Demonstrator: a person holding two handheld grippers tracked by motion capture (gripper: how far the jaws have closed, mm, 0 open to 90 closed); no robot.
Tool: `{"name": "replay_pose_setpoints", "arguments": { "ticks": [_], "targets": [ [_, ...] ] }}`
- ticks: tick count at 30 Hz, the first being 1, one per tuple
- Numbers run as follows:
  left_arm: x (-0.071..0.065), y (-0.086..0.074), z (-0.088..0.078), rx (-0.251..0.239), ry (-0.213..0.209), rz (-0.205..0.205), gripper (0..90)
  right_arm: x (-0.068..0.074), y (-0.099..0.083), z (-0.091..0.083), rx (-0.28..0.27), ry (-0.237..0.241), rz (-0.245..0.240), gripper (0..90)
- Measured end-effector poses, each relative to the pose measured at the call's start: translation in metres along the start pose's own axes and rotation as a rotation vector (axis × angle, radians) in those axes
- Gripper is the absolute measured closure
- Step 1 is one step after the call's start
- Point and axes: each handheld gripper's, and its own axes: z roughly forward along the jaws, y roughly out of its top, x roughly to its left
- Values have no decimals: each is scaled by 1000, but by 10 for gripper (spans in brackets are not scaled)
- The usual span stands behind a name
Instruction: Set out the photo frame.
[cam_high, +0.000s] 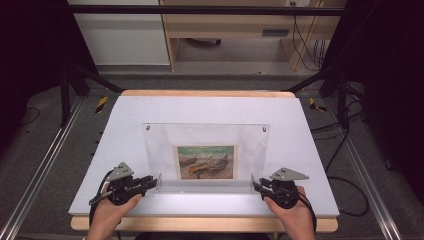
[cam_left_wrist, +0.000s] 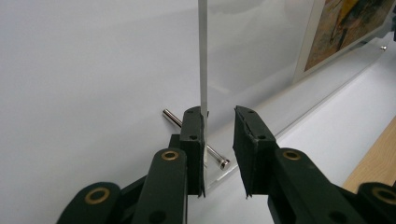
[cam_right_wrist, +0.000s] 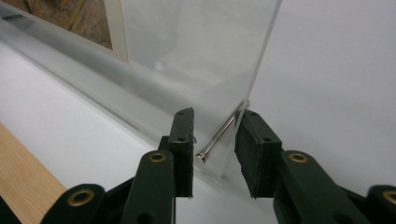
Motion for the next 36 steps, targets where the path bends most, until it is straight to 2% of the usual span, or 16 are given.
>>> {"name": "replay_pose_setpoints", "arguments": {
  "ticks": [8, 32, 36],
  "targets": [
    [-3, -2, -1, 29, 4, 32, 717, 2, -3, 0, 18, 1, -6, 684],
    [-5, -2, -1, 28, 11, 45, 711, 2, -4, -2, 21, -1, -7, 697],
    [-6, -2, 1, 21, 19, 55, 659, 2, -4, -1, 14, -3, -14, 665]
  ]
}}
